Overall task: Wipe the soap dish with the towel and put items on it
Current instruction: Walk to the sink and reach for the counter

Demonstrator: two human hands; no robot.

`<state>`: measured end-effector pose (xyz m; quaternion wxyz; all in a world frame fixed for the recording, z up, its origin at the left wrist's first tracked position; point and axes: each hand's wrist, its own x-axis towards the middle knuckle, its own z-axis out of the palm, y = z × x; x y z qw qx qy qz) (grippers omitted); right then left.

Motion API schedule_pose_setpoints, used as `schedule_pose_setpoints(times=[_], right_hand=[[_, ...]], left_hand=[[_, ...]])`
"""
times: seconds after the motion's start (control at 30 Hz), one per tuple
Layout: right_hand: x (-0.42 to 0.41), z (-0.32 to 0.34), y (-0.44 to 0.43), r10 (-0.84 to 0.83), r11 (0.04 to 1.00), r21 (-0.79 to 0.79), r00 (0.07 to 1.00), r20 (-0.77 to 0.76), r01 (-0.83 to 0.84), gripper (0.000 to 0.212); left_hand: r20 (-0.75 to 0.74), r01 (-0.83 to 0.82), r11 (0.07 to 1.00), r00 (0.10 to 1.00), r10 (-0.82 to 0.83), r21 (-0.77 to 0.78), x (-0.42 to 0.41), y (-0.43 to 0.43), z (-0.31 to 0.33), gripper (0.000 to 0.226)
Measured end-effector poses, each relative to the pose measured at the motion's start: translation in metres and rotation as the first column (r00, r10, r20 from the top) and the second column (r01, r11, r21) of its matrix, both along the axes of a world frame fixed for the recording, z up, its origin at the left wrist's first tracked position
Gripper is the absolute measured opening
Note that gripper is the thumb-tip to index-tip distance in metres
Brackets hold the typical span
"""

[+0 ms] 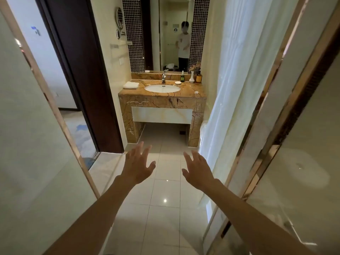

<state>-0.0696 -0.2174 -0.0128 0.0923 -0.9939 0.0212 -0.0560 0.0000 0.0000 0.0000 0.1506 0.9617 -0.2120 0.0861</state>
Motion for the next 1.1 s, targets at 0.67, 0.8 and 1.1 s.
schedule_pose_setpoints(times=[0.67, 0.8, 1.1], right_hand=[[0.183, -0.055, -0.044, 0.047, 0.999, 0.010, 0.999, -0.004, -0.047, 0.057], [0.214, -0.054, -0.041, 0.062, 0.998, 0.029, 0.998, 0.023, -0.063, 0.057], [0.297, -0.056, -0.026, 0.080, 0.997, -0.016, 0.994, 0.075, -0.079, 0.058]], left_hand=[[-0.017, -0.086, 0.994, 0.996, 0.087, 0.066, 0.168, -0.057, -0.027, 0.065], [0.010, -0.093, 0.993, 0.996, 0.092, 0.070, 0.198, -0.061, -0.023, 0.064], [-0.013, -0.099, 0.995, 0.995, 0.099, 0.027, 0.280, -0.040, -0.029, 0.070]])
